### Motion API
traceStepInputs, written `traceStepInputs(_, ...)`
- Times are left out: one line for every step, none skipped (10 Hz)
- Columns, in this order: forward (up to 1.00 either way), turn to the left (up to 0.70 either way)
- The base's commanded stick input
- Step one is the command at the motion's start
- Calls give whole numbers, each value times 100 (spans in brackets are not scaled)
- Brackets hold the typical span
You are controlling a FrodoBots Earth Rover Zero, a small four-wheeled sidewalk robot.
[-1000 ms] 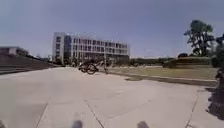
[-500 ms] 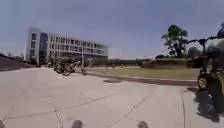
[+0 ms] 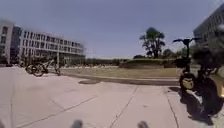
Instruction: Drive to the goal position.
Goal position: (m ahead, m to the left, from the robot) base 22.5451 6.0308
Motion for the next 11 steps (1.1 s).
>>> traceStepInputs(0, 0)
traceStepInputs(0, 0)
traceStepInputs(0, 0)
traceStepInputs(8, 0)
traceStepInputs(53, 0)
traceStepInputs(70, 0)
traceStepInputs(70, 20)
traceStepInputs(70, 35)
traceStepInputs(70, 35)
traceStepInputs(70, 35)
traceStepInputs(70, 35)
